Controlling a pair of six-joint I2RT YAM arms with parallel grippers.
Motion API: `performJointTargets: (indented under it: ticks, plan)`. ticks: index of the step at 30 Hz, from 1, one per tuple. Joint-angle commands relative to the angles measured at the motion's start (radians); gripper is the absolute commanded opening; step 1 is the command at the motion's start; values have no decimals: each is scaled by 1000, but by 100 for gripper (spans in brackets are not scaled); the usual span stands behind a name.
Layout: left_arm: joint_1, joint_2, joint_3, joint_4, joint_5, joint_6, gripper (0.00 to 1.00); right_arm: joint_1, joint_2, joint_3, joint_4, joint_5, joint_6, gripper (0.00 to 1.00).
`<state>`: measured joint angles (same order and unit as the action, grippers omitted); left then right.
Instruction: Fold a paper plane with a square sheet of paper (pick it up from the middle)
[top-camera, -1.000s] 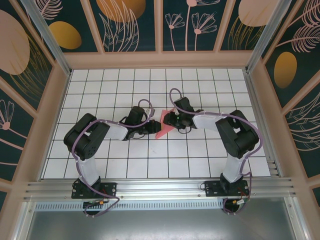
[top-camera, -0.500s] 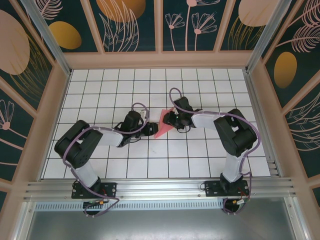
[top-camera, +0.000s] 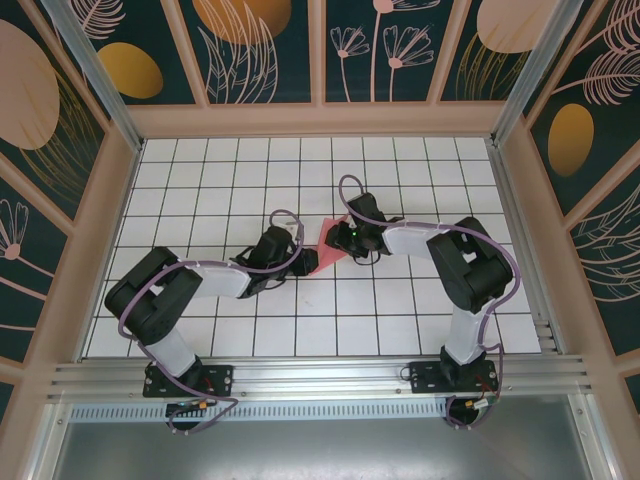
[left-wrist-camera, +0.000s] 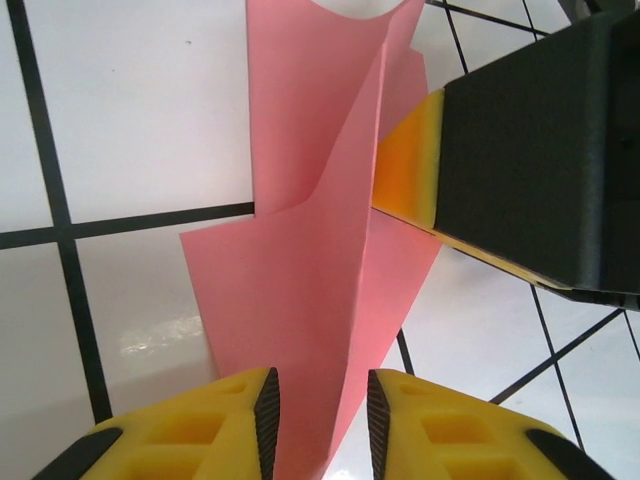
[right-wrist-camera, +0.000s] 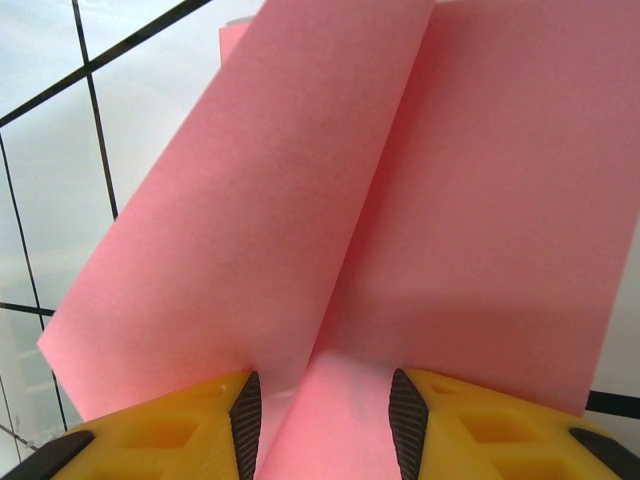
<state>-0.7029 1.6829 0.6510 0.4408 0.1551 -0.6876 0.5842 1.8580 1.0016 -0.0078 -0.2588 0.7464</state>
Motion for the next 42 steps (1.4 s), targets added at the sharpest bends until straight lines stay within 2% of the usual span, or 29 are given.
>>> performJointTargets:
  ticks: [1, 17, 21, 30, 34, 38, 42]
  plan:
    - [-9, 17, 32, -34, -12, 21, 29, 6, 47, 3, -58, 25, 18, 44]
    - [-27, 83, 81, -105, -40, 40, 29, 4, 53, 10, -61, 26, 18, 43]
    - [-27, 88, 87, -101, -25, 43, 21, 3, 52, 11, -65, 26, 16, 43]
    - [-27, 100, 103, -73, 57, 49, 16, 3, 54, 11, -68, 25, 14, 43]
    - [-26, 104, 115, -90, 41, 53, 20, 3, 53, 10, -69, 27, 14, 43]
    - [-27, 106, 130, -107, 2, 60, 29, 4, 53, 9, -69, 27, 14, 43]
    - [-26, 119, 150, -114, -16, 63, 29, 3, 52, 5, -66, 26, 14, 43]
